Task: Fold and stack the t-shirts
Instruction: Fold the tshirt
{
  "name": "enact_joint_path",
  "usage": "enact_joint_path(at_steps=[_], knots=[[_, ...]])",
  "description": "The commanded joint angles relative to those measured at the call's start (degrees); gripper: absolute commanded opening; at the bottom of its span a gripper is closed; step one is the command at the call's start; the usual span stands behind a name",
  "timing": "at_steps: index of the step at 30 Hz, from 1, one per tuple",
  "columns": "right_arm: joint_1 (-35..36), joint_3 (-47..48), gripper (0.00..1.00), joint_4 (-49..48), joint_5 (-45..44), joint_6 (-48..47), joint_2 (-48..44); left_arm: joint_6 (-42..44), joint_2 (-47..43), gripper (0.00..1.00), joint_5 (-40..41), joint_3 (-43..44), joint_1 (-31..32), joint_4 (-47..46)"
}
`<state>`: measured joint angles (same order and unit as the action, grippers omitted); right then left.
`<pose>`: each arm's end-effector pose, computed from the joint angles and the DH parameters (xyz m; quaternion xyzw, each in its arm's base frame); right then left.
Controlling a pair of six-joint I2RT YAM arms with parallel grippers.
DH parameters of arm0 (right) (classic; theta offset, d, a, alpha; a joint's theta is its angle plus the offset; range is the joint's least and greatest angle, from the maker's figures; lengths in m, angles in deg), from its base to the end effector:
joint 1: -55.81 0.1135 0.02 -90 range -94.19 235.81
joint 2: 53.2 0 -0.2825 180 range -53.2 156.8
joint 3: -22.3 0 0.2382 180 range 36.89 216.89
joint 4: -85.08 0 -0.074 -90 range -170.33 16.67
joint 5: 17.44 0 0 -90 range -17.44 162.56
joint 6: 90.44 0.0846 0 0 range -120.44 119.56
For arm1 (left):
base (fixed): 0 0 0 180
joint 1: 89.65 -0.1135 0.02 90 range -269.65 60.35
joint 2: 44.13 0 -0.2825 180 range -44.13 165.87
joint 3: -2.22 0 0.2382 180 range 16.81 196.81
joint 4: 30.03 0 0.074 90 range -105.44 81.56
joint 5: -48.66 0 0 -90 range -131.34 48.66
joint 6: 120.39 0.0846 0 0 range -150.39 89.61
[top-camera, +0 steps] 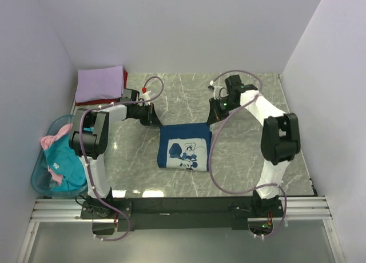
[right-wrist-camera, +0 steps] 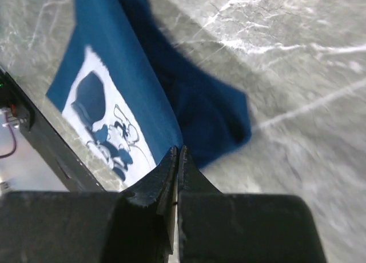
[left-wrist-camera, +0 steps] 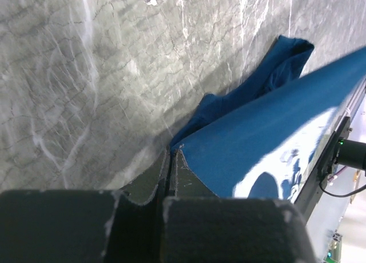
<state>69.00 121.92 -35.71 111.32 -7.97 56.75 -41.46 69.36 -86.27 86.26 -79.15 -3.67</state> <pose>0.3770 0.1428 0.2052 -0.2249 0.9026 0.3344 0.1512 0.3974 -0.1344 0.1447 0.1079 0.8838 -0.4096 0.1985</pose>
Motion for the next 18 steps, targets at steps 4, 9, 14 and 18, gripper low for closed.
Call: enact_joint_path(at_steps=[4,9,14,18], knots=[[-4.31,-4.17,0.00,0.73,-5.27,-4.51,-6.16,2.46,0.06,0.01,3.26,2.97,-0.04,-1.05],[-5.46,-4.44,0.00,-3.66,-6.77,-4.25,-1.85,1.58,2.52,0.01,4.41,5.43,-0.13,-1.31],[-5.46,0.30,0.00,-6.64,-5.80,-2.49,4.21,0.96,3.75,0.01,5.99,6.31,-0.92,-2.01],[-5.37,0.92,0.00,-9.11,-5.89,-0.39,6.67,1.58,6.12,0.01,6.78,8.76,-1.71,-0.96]])
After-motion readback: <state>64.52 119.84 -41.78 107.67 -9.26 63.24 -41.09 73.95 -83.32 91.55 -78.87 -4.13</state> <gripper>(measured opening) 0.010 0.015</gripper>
